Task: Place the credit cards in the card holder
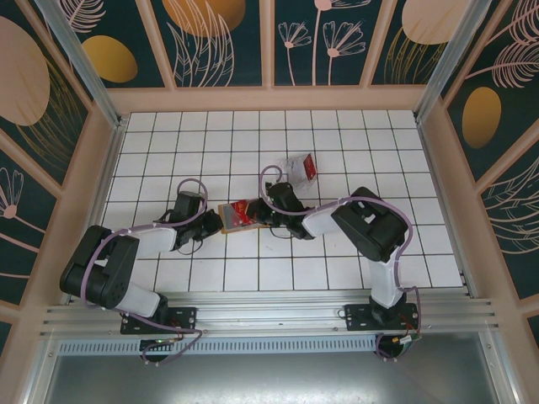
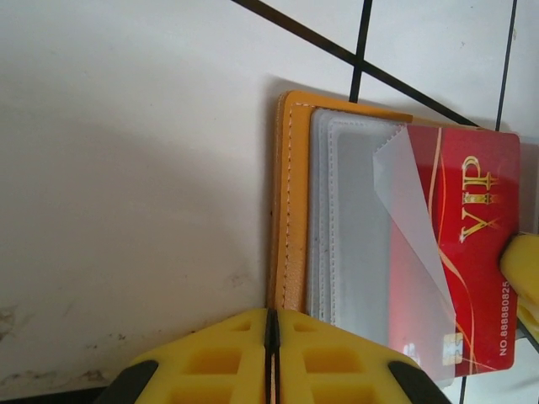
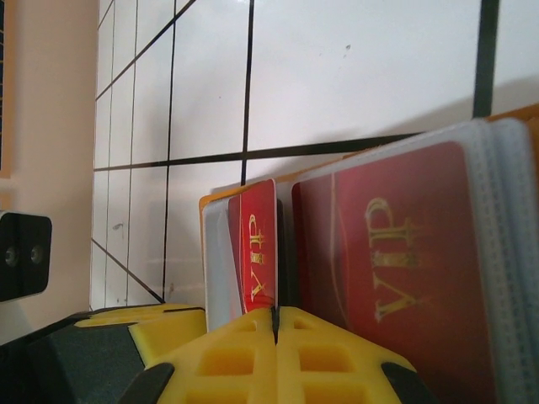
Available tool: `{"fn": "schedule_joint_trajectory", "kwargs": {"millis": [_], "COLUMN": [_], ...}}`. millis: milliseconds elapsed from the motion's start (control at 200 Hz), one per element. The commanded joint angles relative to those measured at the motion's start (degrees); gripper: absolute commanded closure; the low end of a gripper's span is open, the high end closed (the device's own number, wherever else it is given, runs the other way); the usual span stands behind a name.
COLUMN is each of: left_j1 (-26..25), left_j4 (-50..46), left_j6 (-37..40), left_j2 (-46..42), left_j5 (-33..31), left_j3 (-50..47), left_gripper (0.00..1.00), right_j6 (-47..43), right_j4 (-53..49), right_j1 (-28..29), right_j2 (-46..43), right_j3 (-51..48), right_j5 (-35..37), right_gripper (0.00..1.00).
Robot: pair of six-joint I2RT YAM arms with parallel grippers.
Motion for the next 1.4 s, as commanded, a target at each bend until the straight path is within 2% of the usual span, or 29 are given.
{"fn": "schedule_joint_trajectory", "kwargs": {"millis": [0,245,480,751,816,946,1011,1201,1396], "left_j1": [-1.0,-1.0,-1.5,-1.9,-1.9,-1.9,-1.9,-1.9,-1.9], "left_j4": [-1.9,-1.7,-1.6,-1.0,-1.0,-1.6,-1.9,-2.4,-2.5], "left_j6": [-0.5,-0.6,-0.9,-1.3,-1.4,-0.8,-0.6,-0.3,0.0], "left_j2": [0.3,0.9,0.8,1.3,1.4,1.5,1.6,1.6,2.3], "left_j5": [2.1,2.0,1.9,2.0,2.0,1.5,1.4,1.1,1.0], "left_j3": [-1.1,-0.6,-0.7,-0.7,-0.7,-0.5,-0.3,0.2,0.7], "left_gripper": [0.87,0.87,0.87,0.87,0.87,0.87,0.87,0.87,0.87], "right_j6": [-2.2,-4.7,-1.6,-1.6,-1.9,-4.3,-5.9,-13.5,-25.7], "right_j4": [-0.9,-3.8,-0.1,-1.2,-1.6,-5.4,-8.2,-19.1,-29.6], "right_j1": [1.5,1.7,3.1,4.2,4.0,3.2,2.2,-2.2,-8.1], "right_j2": [0.1,-1.6,0.3,1.0,0.2,-4.3,-7.4,-17.6,-18.5], "right_j3": [0.4,-0.3,0.3,1.6,1.4,0.5,-0.3,-3.0,-2.5], "right_j5": [-0.3,-0.9,1.7,2.2,2.1,3.6,4.4,7.5,1.8], "right_gripper": [1.00,1.00,1.00,0.98,0.95,0.77,0.71,0.65,0.64]}}
